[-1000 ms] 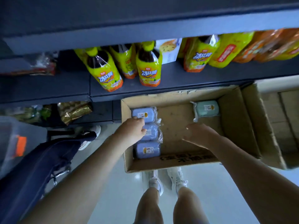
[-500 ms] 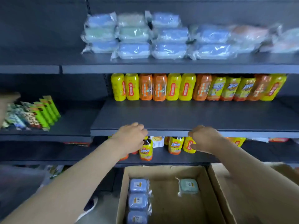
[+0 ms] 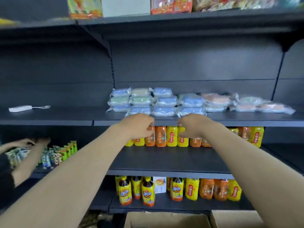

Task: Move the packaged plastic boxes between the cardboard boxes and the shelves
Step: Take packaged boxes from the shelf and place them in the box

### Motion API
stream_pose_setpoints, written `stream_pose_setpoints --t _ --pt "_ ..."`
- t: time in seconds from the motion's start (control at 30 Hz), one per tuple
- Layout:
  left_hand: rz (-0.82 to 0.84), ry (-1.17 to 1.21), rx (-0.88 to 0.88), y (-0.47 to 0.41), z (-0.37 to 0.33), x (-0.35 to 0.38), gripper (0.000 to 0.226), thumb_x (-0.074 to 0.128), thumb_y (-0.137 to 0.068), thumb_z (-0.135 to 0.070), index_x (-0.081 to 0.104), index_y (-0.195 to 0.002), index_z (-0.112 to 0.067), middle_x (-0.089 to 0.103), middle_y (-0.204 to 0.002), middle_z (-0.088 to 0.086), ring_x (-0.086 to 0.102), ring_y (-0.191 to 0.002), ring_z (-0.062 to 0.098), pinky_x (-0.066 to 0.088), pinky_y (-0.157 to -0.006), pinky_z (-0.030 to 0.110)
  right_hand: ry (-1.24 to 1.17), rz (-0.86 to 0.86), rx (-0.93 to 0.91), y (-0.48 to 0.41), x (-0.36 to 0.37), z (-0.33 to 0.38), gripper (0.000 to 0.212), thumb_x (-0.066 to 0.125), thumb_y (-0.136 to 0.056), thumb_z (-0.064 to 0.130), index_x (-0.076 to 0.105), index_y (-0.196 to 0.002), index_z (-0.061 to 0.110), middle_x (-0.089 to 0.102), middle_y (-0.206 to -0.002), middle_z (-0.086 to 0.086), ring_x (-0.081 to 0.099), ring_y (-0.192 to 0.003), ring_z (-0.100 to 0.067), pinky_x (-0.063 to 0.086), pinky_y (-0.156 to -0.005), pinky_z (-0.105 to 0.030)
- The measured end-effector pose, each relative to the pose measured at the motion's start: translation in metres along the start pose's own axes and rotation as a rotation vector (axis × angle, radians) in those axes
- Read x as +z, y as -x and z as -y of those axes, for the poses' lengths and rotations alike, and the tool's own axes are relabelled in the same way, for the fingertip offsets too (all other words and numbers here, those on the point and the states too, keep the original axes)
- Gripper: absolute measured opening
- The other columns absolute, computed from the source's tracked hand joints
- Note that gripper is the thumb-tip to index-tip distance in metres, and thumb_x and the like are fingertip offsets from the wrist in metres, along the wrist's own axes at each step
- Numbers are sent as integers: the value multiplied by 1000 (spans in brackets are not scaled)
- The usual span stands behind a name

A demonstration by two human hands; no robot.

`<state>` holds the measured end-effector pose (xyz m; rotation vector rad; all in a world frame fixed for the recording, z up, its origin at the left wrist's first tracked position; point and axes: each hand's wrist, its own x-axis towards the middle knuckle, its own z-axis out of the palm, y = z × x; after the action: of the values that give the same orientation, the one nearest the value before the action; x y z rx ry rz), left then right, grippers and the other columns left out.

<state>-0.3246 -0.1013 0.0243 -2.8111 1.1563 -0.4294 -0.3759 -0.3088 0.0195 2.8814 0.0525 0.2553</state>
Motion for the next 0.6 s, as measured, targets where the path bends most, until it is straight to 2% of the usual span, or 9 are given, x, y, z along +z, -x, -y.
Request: stream_pose_setpoints --t 0.17,0.27,0.4,0.6 --pt "7 -16 -34 -14 32 -25 33 50 -93 -37 54 -118 -16 57 -118 4 53 -108 22 45 -90 35 -105 -82 47 -38 -31 -4 48 57 -86 43 52 -128 21 56 -129 -3 50 -118 -26 42 -89 -32" --pt "3 -40 -54 -32 61 -28 35 48 -94 -37 52 -122 -17 55 -124 4 52 -112 23 44 -93 35 -70 -32 79 -66 -38 -3 48 56 -88 42 50 -130 18 55 -129 -5 50 -118 -26 42 -90 -32" --pt "-71 -55 -21 -72 119 -18 30 47 -94 -35 54 -117 -17 56 -122 3 53 -109 22 45 -88 33 -21 -11 115 -131 -34 9 45 55 -89 41 52 -126 16 56 -128 -4 52 -116 -25 45 -90 -32" --pt "-76 -21 22 -136 218 14 29 46 -94 -35 53 -117 -21 55 -120 -3 51 -103 17 43 -79 31 -68 -15 166 -250 -21 31 42 52 -88 45 56 -119 17 58 -123 -3 53 -114 -26 47 -91 -35"
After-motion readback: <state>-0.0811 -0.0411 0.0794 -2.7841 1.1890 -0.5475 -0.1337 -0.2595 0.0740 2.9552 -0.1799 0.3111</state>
